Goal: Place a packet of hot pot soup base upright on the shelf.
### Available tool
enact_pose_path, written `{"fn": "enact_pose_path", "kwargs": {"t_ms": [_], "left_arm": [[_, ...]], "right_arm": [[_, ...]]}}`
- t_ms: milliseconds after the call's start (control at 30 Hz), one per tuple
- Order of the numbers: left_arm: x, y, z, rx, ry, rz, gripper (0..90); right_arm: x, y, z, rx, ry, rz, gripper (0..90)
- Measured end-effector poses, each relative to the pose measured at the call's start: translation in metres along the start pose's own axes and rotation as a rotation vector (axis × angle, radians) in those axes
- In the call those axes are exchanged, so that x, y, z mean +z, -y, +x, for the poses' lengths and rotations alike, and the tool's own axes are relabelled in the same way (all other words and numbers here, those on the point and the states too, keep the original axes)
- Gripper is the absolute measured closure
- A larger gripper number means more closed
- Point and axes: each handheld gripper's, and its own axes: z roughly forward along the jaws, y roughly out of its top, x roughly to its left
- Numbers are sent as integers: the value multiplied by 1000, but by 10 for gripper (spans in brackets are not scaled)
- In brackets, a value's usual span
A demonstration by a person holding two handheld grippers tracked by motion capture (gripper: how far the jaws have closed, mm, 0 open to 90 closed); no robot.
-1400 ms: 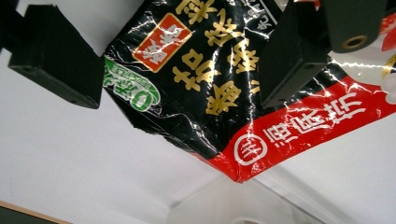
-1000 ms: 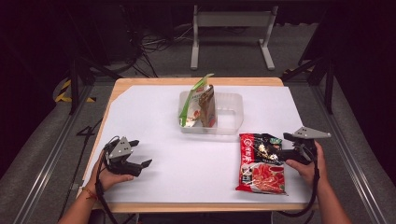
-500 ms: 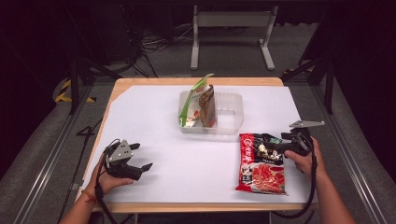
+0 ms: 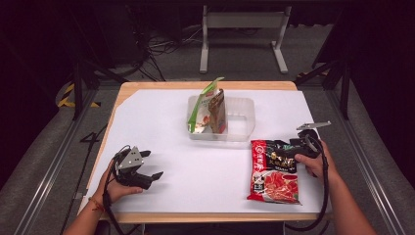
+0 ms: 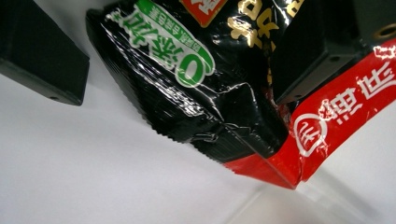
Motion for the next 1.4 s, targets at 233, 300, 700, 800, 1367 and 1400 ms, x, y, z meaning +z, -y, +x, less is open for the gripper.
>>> {"fn": "enact_pose_path", "kwargs": {"t_ms": [233, 300, 700, 800, 1367, 1400], "left_arm": [[1, 0, -1, 6, 8, 2, 138], [2, 0, -1, 10, 9, 6, 140], [5, 0, -1, 13, 15, 30, 141], [7, 0, -2, 13, 21, 37, 144], [2, -1, 0, -4, 17, 12, 147], [1, -1, 0, -3, 16, 9, 147]], "right_arm": [[-3, 4, -5, -27, -61, -28, 202], [-1, 3, 0, -68, -41, -11, 243], [-7, 11, -5, -33, -97, -46, 614], [-10, 13, -9, -17, -120, -74, 692], [-50, 5, 12, -75, -189, -229, 865], [-52, 4, 14, -81, -187, -238, 866]]}}
